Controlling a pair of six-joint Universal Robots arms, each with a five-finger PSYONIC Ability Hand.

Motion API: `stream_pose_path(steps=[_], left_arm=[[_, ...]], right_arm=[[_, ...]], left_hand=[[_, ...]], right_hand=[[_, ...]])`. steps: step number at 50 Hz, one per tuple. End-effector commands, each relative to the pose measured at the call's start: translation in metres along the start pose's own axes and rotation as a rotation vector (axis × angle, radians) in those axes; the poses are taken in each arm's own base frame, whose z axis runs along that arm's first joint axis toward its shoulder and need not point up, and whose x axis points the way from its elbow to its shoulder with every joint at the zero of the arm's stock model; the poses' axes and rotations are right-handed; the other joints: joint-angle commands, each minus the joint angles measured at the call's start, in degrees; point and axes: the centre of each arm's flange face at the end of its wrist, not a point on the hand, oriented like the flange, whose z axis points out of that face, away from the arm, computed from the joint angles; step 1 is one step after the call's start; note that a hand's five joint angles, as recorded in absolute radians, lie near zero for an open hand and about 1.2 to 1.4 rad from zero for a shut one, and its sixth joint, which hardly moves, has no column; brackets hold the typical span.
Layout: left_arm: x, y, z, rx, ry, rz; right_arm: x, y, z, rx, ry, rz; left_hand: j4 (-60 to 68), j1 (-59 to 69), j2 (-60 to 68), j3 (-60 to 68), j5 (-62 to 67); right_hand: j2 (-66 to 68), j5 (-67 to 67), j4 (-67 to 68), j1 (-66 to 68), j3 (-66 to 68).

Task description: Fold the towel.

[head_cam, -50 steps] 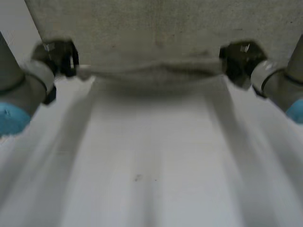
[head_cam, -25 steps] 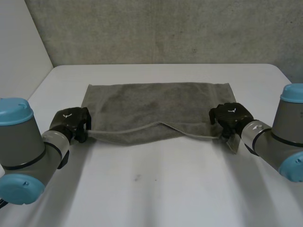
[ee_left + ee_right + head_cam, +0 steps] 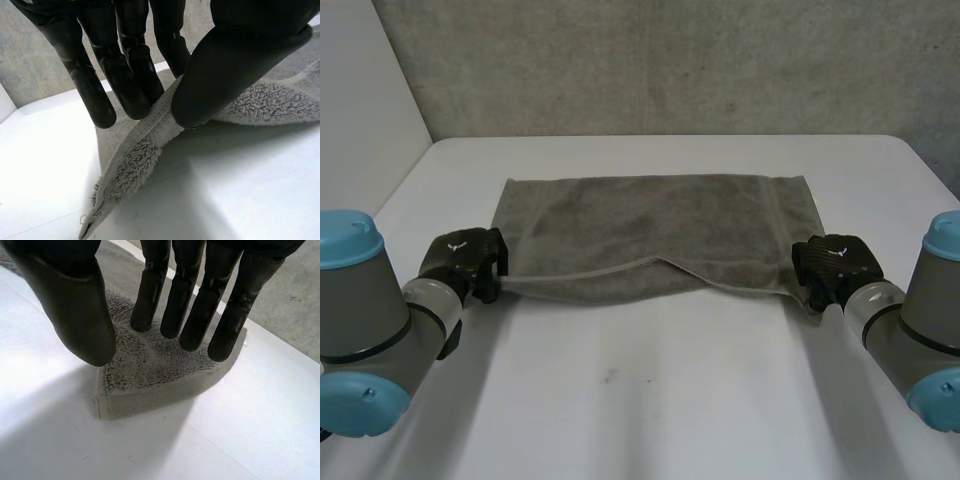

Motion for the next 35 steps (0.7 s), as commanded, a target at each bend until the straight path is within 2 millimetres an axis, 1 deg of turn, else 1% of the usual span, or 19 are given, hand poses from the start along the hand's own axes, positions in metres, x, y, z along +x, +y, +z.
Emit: stream_pose_path(steps=[1,2,6,9,20,25,35], left_arm=[[-0.001,0.000,0.001,0.003,-0.002,-0.001],[-0.001,0.000,0.001,0.003,-0.002,-0.001],[-0.001,0.000,0.000,0.001,-0.002,-0.001],[-0.001,0.001,0.000,-0.001,-0.002,-0.001],[-0.001,0.002,0.001,-0.002,-0.002,-0.001],[-0.001,0.001,0.003,0.015,-0.003,-0.001],[-0.001,0.003,0.003,0.012,-0.003,0.001]], right_arm=[[-0.005,0.005,0.000,-0.011,-0.017,0.006],[-0.005,0.005,0.000,-0.011,-0.017,0.006],[-0.007,0.009,0.005,-0.022,-0.025,0.031],[-0.009,0.013,0.008,-0.030,-0.035,0.059],[-0.008,0.015,0.019,-0.012,-0.031,0.110],[-0.008,0.015,0.027,0.018,-0.018,0.137],[-0.008,0.019,0.036,0.020,-0.015,0.134]], left_hand=[[10.12,11.43,10.16,10.19,10.83],[10.12,11.43,10.16,10.19,10.83],[10.12,11.43,10.16,10.19,10.83],[10.12,11.43,10.16,10.19,10.83],[10.12,11.43,10.16,10.19,10.83],[10.12,11.43,10.16,10.19,10.83],[10.12,11.43,10.16,10.19,10.83]], right_hand=[[-1.63,-1.53,-1.86,-1.54,-1.54],[-1.64,-1.54,-1.87,-1.55,-1.55],[-8.52,-8.42,-8.76,-8.44,-8.44],[-10.05,-9.95,-10.28,-9.96,-9.96],[-8.54,-8.44,-8.77,-8.45,-8.45],[-7.03,-6.93,-7.26,-6.94,-6.94],[-5.01,-4.91,-5.24,-4.92,-4.92]])
